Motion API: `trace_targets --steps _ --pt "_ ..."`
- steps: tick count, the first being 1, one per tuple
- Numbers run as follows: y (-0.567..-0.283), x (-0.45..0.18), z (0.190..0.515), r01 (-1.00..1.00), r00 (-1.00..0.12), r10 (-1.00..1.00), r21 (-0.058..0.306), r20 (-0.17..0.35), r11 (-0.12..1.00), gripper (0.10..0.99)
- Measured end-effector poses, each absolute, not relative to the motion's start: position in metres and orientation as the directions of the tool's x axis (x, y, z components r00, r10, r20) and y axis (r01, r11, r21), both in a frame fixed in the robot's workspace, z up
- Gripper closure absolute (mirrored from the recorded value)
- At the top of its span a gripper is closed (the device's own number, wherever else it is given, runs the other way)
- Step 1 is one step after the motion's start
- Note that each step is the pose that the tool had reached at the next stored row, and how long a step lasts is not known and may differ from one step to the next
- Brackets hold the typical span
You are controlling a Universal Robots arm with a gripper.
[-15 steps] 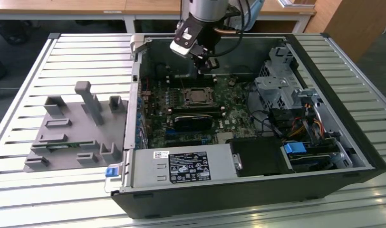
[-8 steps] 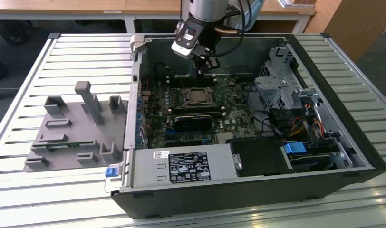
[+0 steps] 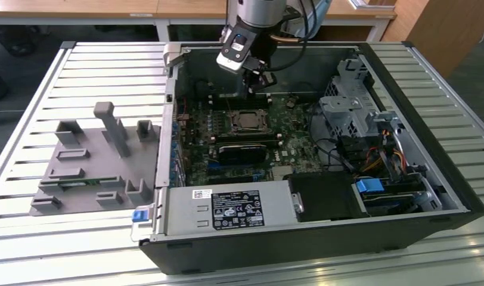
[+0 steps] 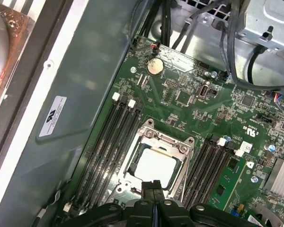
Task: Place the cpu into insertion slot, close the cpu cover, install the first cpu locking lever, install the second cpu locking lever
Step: 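Install the first cpu locking lever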
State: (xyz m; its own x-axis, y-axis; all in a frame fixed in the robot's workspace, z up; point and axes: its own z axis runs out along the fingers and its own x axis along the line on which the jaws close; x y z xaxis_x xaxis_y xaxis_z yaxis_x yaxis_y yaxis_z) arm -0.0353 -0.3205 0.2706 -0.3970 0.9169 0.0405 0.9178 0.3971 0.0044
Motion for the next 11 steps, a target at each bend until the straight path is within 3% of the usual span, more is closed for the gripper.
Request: trace_targets --steps 11 --pt "-0.3205 -0.0353 0.2707 0.903 -0.429 0.902 0.004 0.04 0.429 0.976"
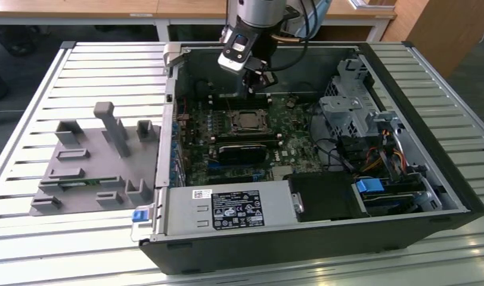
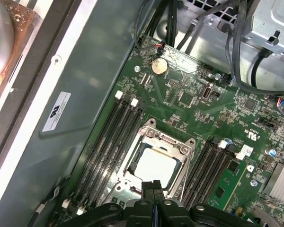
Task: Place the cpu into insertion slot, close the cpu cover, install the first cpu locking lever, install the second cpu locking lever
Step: 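Install the first cpu locking lever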
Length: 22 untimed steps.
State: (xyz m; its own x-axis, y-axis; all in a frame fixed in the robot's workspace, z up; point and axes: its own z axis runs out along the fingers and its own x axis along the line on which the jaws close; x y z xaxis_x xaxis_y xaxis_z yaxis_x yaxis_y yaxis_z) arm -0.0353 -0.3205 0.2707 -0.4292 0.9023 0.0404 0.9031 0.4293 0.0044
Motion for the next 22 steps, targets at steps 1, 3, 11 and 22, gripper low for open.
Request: trace_targets --steps 1,3,11,22 --pt "-0.3205 -0.0353 0.2707 0.902 -0.431 0.902 0.004 0.04 0.431 0.976" --pt "-0.3205 -0.0353 0.2707 0.901 -0.434 0.9 0.004 0.04 0.434 0.976" --pt "-0.3205 -0.0353 0.2707 0.892 -0.451 0.892 0.004 0.04 0.451 0.976" --pt "-0.3205 -0.0353 0.2707 0.881 -0.473 0.88 0.004 0.04 0.473 0.976"
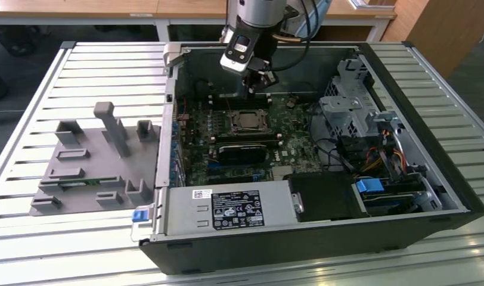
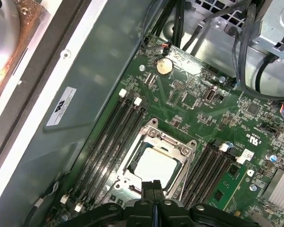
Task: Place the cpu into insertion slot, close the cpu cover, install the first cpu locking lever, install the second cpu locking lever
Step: 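Install the first cpu locking lever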
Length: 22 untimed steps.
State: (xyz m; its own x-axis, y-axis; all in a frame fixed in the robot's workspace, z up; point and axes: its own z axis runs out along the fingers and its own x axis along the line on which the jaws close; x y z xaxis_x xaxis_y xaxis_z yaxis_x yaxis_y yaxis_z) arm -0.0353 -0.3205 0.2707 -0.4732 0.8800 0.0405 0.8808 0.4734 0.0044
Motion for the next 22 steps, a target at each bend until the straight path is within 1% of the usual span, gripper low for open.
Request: trace_targets --steps 22 --pt "-0.3205 -0.0353 0.2706 0.855 -0.519 0.854 0.004 0.04 0.519 0.976"
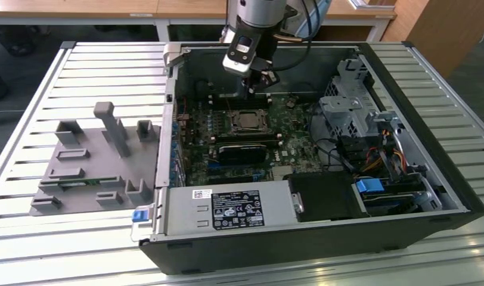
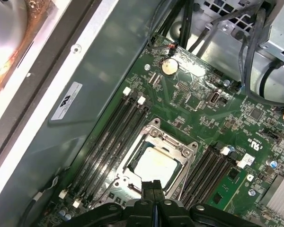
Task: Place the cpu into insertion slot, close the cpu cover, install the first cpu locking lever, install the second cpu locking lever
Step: 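Install the first cpu locking lever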
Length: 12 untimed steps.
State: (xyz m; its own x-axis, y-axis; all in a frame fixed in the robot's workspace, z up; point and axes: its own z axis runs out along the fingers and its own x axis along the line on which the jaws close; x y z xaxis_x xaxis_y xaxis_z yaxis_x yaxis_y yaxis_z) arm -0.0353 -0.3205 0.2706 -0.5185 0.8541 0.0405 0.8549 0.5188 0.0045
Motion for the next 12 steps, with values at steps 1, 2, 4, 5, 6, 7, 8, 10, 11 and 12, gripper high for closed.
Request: trace_targets --steps 1,2,4,5,6,7,8,10,11,12 --pt "-0.3205 -0.0353 0.2707 0.854 -0.521 0.853 0.004 0.04 0.521 0.976" --pt "-0.3205 -0.0353 0.2707 0.852 -0.523 0.851 0.004 0.04 0.523 0.976" --pt "-0.3205 -0.0353 0.2707 0.85 -0.527 0.849 0.004 0.04 0.528 0.976" --pt "-0.3205 -0.0353 0.2706 0.848 -0.529 0.847 0.004 0.04 0.53 0.976" --pt "-0.3205 -0.0353 0.2706 0.847 -0.531 0.846 0.004 0.04 0.532 0.976" --pt "-0.3205 -0.0353 0.2707 0.846 -0.534 0.845 0.004 0.04 0.534 0.976" --pt "-0.3205 -0.0353 0.2707 0.844 -0.536 0.844 0.004 0.04 0.536 0.976" --pt "-0.3205 -0.0353 0.2707 0.842 -0.54 0.841 0.004 0.04 0.54 0.976" --pt "-0.3205 -0.0353 0.2707 0.84 -0.542 0.84 0.004 0.04 0.542 0.976" --pt "-0.3205 -0.0353 0.2707 0.839 -0.544 0.838 0.004 0.04 0.544 0.976"
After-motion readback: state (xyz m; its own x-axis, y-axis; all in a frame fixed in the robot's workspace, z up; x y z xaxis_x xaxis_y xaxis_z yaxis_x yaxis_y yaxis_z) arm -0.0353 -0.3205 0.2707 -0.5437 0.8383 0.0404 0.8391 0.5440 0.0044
